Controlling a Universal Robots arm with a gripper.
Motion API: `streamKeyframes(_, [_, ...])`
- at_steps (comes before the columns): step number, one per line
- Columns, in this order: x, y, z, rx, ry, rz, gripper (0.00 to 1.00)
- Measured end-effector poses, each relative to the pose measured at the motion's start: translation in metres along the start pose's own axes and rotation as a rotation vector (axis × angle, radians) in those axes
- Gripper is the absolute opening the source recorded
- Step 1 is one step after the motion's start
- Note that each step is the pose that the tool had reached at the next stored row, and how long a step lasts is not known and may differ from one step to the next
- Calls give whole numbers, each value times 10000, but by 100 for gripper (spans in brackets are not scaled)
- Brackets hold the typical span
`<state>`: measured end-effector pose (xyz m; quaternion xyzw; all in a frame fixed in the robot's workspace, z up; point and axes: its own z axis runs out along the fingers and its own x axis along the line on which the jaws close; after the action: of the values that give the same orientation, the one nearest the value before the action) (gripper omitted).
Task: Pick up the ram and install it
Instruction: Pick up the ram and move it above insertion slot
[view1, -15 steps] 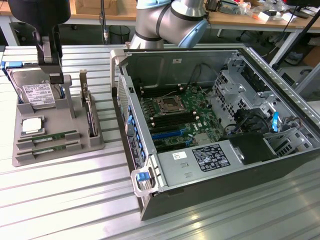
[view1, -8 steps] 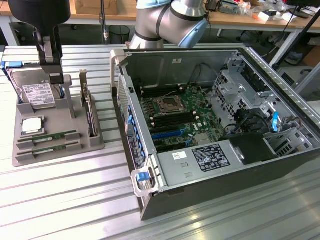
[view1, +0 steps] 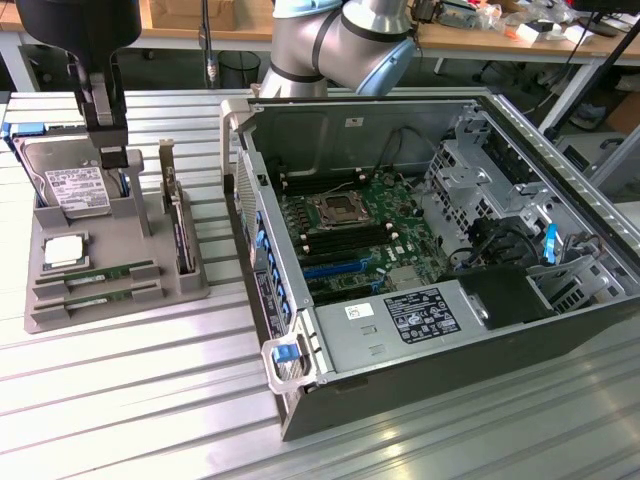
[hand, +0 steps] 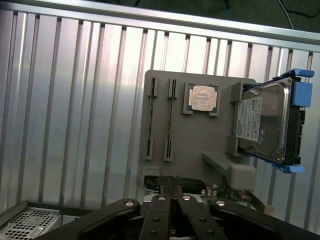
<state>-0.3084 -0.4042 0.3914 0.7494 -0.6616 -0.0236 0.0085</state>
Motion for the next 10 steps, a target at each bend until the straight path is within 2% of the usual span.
streamKeyframes(2, [0, -1, 2, 1, -4, 138, 11])
streamKeyframes(10, [1, -1, 26, 43, -77, 1840, 11])
